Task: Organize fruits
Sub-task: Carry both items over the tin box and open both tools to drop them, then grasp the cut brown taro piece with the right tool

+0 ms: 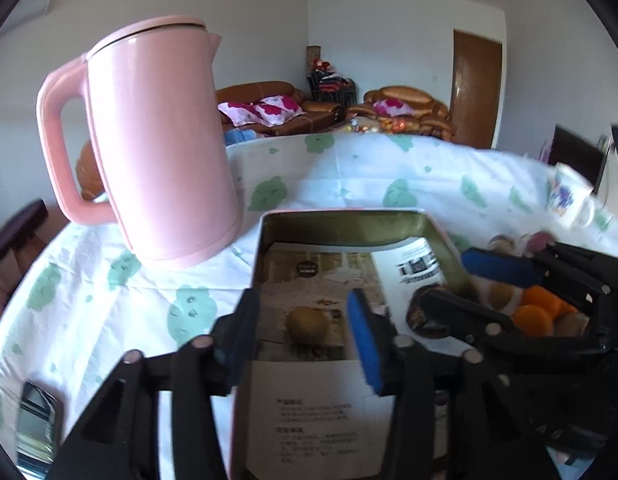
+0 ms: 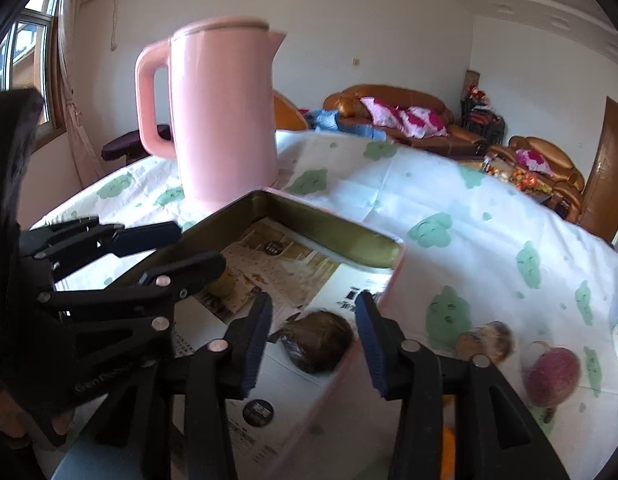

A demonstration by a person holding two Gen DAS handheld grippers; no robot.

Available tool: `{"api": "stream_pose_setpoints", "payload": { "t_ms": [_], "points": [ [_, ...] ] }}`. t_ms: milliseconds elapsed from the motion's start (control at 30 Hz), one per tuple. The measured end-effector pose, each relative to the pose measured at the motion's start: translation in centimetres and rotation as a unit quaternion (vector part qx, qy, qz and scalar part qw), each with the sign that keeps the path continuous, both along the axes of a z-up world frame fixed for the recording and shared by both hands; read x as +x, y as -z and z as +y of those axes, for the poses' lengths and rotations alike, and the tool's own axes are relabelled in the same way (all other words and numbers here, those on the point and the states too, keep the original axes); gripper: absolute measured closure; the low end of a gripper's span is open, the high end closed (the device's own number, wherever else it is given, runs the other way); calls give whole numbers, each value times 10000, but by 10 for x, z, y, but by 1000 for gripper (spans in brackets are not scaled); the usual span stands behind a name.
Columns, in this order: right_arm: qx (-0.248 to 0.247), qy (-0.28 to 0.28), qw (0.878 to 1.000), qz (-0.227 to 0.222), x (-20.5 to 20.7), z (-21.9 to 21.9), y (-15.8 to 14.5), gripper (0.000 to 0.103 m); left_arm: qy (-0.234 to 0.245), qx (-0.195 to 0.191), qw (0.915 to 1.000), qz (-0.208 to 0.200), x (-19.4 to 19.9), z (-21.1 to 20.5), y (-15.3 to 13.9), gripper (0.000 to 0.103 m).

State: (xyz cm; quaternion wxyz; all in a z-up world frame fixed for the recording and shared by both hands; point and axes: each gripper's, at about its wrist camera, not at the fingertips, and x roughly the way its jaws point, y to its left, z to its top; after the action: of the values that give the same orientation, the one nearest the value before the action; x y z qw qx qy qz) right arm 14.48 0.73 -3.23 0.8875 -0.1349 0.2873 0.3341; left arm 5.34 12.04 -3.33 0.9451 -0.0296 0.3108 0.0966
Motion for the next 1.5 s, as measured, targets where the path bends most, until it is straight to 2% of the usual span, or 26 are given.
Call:
{"api": "stream_pose_setpoints", "payload": {
  "t_ms": [67,133,267,367,467,633,833,900,933,967,1033,1100,1233,1300,1400,1467,1500],
  "points": [
    [73,234,9997,14,-1,-18,-5,37,-139,66,9998,-138,-6,-3,-3,15],
    [163,425,9989,71,-5,-42,-8,36,-58,15,9995,-324,-14,-10,-8,5],
    [169,995,9949,31,-16,-96,-10,36,183,-17,9985,-508,-22,-31,-14,5],
    [309,1448,9888,172,-25,-139,-9,36,348,-119,9977,-575,-25,-44,-16,5],
    [411,1622,9852,367,-36,-159,-4,35,548,-163,9966,-592,-26,-62,-16,5],
    [179,1649,9840,650,-38,-152,13,35,807,-46,9955,-501,-25,-89,-12,5],
    [363,1551,9817,1040,-28,-149,24,35,1005,11,9938,-482,-27,-105,-10,5],
    [378,1588,9797,1166,-23,-150,27,36,1108,79,9932,-350,-22,-111,-8,5],
    [361,1595,9790,1218,-22,-150,29,48,1150,132,9930,-251,-19,-114,-6,5],
    [348,1606,9787,1230,-22,-149,30,50,1177,217,9927,-152,-17,-116,-5,5],
    [321,1583,9795,1206,-23,-149,29,51,1139,401,9927,-64,-13,-120,-3,5],
    [360,1509,9820,1081,-28,-148,26,51,1115,417,9929,-83,-13,-120,-4,5],
    [449,1670,9836,514,-39,-154,10,51,1210,107,9925,-169,-13,-119,-8,5],
    [442,1818,9818,340,-37,-160,5,51,1295,102,9914,-155,-10,-125,-9,7],
    [496,2036,9774,290,-29,-174,2,51,1471,102,9890,-80,-2,-137,-9,18],
    [478,2128,9755,278,-25,-180,2,51,1607,109,9869,50,5,-145,-5,29],
    [466,2177,9746,260,-23,-182,3,51,1667,86,9859,146,9,-148,-2,30]
  ]
}}
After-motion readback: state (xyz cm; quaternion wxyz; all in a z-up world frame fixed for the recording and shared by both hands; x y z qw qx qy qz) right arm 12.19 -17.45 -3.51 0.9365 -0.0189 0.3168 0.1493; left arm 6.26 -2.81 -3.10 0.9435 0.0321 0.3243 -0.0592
